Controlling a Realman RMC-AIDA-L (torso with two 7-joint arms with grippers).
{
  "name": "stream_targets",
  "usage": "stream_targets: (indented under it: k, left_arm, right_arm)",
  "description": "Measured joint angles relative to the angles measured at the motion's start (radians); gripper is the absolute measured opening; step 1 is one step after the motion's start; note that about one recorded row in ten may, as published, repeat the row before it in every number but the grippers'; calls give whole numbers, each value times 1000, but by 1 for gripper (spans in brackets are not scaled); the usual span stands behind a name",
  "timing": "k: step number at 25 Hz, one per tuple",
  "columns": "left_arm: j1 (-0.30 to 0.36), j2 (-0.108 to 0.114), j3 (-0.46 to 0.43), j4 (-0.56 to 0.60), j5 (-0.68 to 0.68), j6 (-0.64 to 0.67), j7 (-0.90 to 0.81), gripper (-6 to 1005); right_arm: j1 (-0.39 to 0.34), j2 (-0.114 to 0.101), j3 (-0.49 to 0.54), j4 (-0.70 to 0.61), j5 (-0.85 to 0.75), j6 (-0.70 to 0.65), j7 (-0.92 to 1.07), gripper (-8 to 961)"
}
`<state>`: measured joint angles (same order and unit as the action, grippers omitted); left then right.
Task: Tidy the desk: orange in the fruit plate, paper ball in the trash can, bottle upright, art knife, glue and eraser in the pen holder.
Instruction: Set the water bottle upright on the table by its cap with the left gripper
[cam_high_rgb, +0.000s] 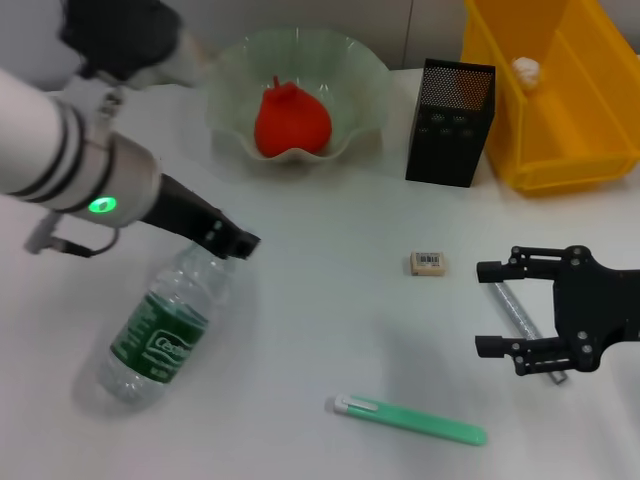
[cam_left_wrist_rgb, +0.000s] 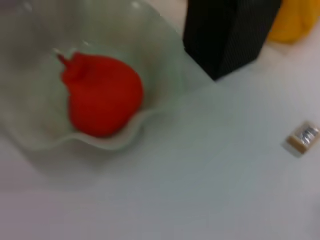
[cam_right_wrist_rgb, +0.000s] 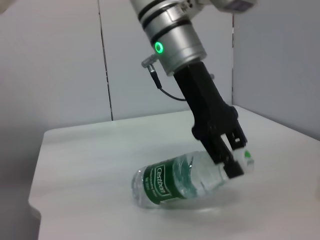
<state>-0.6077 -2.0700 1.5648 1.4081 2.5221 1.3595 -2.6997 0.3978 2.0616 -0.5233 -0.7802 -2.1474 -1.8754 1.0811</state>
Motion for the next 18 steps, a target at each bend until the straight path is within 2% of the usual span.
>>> stream_targets:
  k: [5, 10, 12, 14, 15, 16, 18]
  left_arm:
    - [125, 0, -54, 114, -77, -33, 87, 433]
    - [237, 1, -102, 168, -196, -98, 207, 433]
    - [253, 1, -107, 173, -215, -112, 226, 433]
    - [305, 1, -125, 181, -275, -160, 286, 432]
    - [305, 1, -125, 181, -275, -160, 286, 432]
    - [355, 1, -142, 182, -345, -200, 354, 432]
    - [376, 1, -155, 183, -389, -214, 385, 432]
  right_arm:
    - [13, 0, 0, 1, 1, -6, 13, 793]
    - [20, 2, 0, 1, 2, -6, 31, 793]
    - [21, 3, 0, 0, 2, -6, 40, 793]
    - [21, 3, 0, -2, 2, -7, 47, 794]
    - [21, 3, 0, -2, 2, -7, 50, 794]
    - [21, 4, 0, -2, 2, -7, 52, 794]
    - [21, 5, 0, -2, 2, -7, 55, 794]
